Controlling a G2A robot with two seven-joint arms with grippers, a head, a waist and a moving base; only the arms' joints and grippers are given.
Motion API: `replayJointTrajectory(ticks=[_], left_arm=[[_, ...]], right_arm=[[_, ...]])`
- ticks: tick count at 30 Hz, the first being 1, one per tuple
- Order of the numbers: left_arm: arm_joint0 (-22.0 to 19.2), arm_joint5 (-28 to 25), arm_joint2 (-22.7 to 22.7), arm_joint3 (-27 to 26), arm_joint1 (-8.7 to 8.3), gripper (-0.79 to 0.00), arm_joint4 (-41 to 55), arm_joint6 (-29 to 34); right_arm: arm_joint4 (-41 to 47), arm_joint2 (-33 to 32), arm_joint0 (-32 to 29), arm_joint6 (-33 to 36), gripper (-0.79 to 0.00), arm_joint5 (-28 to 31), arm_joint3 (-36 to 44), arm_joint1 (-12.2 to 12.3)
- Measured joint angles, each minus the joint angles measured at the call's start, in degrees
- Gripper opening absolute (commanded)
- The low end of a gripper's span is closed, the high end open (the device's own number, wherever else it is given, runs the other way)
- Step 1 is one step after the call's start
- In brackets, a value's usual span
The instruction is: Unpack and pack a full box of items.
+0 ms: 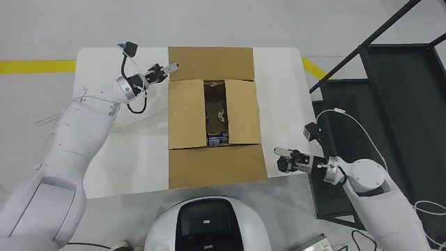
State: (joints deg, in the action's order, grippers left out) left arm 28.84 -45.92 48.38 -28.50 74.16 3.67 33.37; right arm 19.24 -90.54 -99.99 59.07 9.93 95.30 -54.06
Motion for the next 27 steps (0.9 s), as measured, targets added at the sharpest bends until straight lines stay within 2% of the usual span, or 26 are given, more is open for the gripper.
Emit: replayJointTrajectory(ticks=[6,15,21,27], left_arm=[[-1.63,-2.16,-1.8,4.17,2.76,0.0,-1.37,-6.72],[-4.35,-3.65,-3.15,8.56,5.94,0.0,-1.54,-8.83],[-5.97,-5.17,-2.91,10.83,7.0,0.0,-0.67,-7.25],[-6.58,-8.11,-1.32,12.78,6.92,0.0,2.42,-3.5]], right_arm=[[-1.24,3.65,0.23,-0.85,0.0,-1.96,0.95,-0.31],[3.82,5.16,1.73,1.07,0.0,-4.55,2.04,-0.5],[9.55,4.49,1.21,3.35,0.0,-6.16,3.75,-0.48],[15.52,3.98,1.07,5.01,0.0,-7.32,4.13,-0.56]])
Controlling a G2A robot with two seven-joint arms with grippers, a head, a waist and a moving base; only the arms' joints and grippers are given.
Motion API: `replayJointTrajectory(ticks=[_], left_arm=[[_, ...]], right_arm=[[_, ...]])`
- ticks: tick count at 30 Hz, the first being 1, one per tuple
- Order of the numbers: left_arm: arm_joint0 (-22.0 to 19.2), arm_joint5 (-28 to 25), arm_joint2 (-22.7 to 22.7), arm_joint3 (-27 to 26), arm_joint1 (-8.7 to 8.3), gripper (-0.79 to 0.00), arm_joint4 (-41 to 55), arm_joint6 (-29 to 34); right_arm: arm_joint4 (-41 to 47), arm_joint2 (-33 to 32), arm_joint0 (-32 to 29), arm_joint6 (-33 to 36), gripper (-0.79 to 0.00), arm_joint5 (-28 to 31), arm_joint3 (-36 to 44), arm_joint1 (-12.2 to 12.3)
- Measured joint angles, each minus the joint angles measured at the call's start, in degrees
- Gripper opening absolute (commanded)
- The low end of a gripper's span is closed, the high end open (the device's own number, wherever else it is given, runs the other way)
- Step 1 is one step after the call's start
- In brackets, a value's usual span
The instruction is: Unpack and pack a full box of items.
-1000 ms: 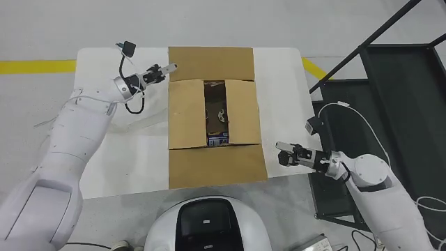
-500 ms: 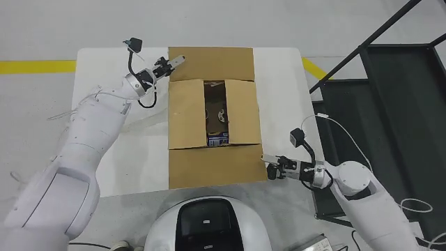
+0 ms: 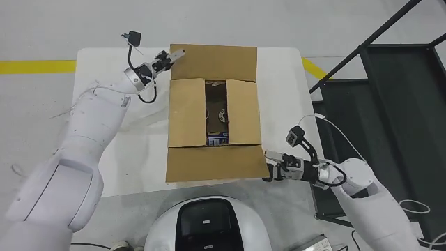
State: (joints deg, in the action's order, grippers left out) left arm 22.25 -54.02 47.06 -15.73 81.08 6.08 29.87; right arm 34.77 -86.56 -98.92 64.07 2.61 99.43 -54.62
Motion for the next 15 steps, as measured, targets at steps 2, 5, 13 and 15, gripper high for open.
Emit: replayJointTrajectory(ticks=[2,5,13,15], left_arm=[[0.09,-1.6,0.56,0.17,-0.24,0.0,0.99,1.51],[0.22,-3.94,1.49,0.05,-0.89,0.0,2.28,4.38],[3.26,-3.94,5.77,-7.86,-3.91,0.0,9.55,15.84],[4.43,-3.41,6.11,-10.31,-4.7,0.0,11.25,17.26]], right_arm=[[2.06,-0.03,0.43,-0.08,0.0,-0.39,-0.3,-0.09],[3.47,-0.08,1.69,-1.3,0.0,-0.44,-0.93,-0.22],[5.88,0.69,4.71,-4.59,0.0,0.21,-1.81,-0.68],[5.96,1.02,5.28,-5.32,0.0,0.45,-1.82,-0.8]])
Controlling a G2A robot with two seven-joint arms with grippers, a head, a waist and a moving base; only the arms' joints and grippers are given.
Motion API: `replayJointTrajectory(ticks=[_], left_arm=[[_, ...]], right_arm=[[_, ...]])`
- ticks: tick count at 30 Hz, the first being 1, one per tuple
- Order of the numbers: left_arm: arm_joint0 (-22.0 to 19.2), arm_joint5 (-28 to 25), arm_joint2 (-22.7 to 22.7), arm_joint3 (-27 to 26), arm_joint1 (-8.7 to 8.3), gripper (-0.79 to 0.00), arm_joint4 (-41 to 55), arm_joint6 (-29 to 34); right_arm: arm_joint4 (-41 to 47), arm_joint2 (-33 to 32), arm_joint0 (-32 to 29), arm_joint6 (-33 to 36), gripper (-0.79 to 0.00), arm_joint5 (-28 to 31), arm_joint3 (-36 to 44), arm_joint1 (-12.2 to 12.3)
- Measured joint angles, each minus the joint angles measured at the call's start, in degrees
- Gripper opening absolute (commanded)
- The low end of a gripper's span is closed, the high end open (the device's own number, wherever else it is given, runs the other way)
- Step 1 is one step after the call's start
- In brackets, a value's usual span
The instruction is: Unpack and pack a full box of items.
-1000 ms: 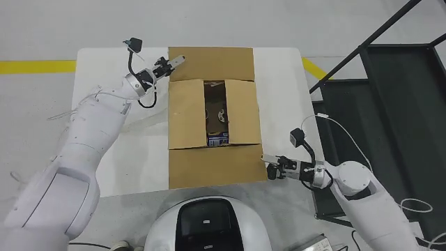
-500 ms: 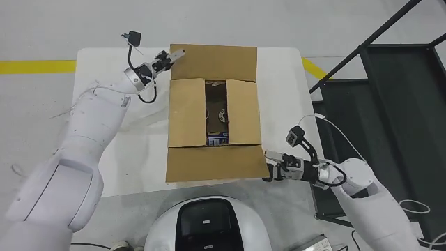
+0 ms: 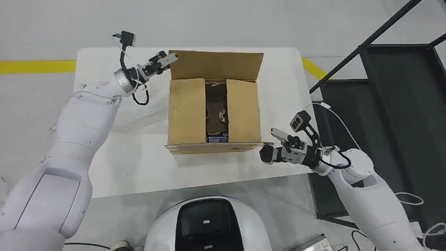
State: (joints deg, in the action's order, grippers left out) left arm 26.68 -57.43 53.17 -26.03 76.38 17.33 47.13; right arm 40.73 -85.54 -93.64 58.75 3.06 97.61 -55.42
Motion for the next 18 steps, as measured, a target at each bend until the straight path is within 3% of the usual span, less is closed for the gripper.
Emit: replayJointTrajectory(ticks=[8,18], left_arm=[[4.4,3.42,-0.08,-10.31,-3.89,0.0,3.06,3.17],[11.11,9.31,0.5,-24.28,-10.41,0.0,5.31,9.06]], right_arm=[[-2.02,1.36,2.21,-4.52,0.0,2.08,-0.47,-0.47],[-8.5,1.81,6.17,-10.49,0.0,4.87,-1.56,-0.83]])
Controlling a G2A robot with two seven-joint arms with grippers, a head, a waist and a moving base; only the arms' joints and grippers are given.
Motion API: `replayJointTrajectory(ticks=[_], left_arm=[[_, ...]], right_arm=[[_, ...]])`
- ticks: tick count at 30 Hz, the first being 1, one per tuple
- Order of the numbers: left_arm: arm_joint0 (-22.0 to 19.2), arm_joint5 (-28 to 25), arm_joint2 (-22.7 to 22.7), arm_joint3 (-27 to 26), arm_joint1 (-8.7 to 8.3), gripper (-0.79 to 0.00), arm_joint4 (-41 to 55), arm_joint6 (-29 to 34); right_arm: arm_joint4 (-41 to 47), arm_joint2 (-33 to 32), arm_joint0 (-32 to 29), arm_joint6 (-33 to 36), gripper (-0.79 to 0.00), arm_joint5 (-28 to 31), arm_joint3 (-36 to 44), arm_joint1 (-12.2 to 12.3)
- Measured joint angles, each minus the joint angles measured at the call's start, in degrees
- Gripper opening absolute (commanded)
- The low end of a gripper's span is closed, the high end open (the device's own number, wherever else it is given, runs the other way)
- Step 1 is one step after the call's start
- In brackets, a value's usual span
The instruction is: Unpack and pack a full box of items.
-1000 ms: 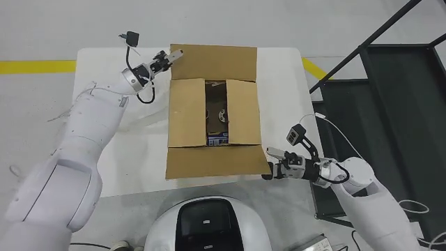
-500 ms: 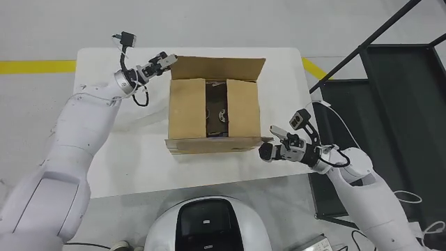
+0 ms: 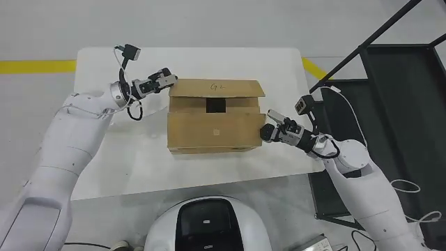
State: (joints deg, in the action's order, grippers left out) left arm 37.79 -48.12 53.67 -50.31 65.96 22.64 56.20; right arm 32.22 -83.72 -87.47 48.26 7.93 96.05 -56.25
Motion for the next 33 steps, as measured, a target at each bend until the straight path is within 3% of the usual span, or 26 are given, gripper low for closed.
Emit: replayJointTrajectory(ticks=[6,17,25,33], left_arm=[[2.15,1.81,0.11,-4.36,-2.57,0.0,1.04,1.79],[3.65,3.68,-2.85,-8.02,-5.22,0.0,-1.14,3.65],[3.16,2.52,-4.02,-7.88,-6.59,0.0,-0.86,2.49],[3.31,1.39,-3.58,-7.19,-7.91,0.0,0.15,1.37]], right_arm=[[-2.71,0.24,1.77,0.14,0.0,0.53,0.06,-0.04],[-7.83,2.31,4.51,-0.74,0.0,0.37,-1.0,-0.31],[-10.52,5.9,10.96,4.66,0.0,4.24,-5.41,-0.74],[-11.53,9.87,19.15,7.61,0.0,0.47,-12.22,-1.45]])
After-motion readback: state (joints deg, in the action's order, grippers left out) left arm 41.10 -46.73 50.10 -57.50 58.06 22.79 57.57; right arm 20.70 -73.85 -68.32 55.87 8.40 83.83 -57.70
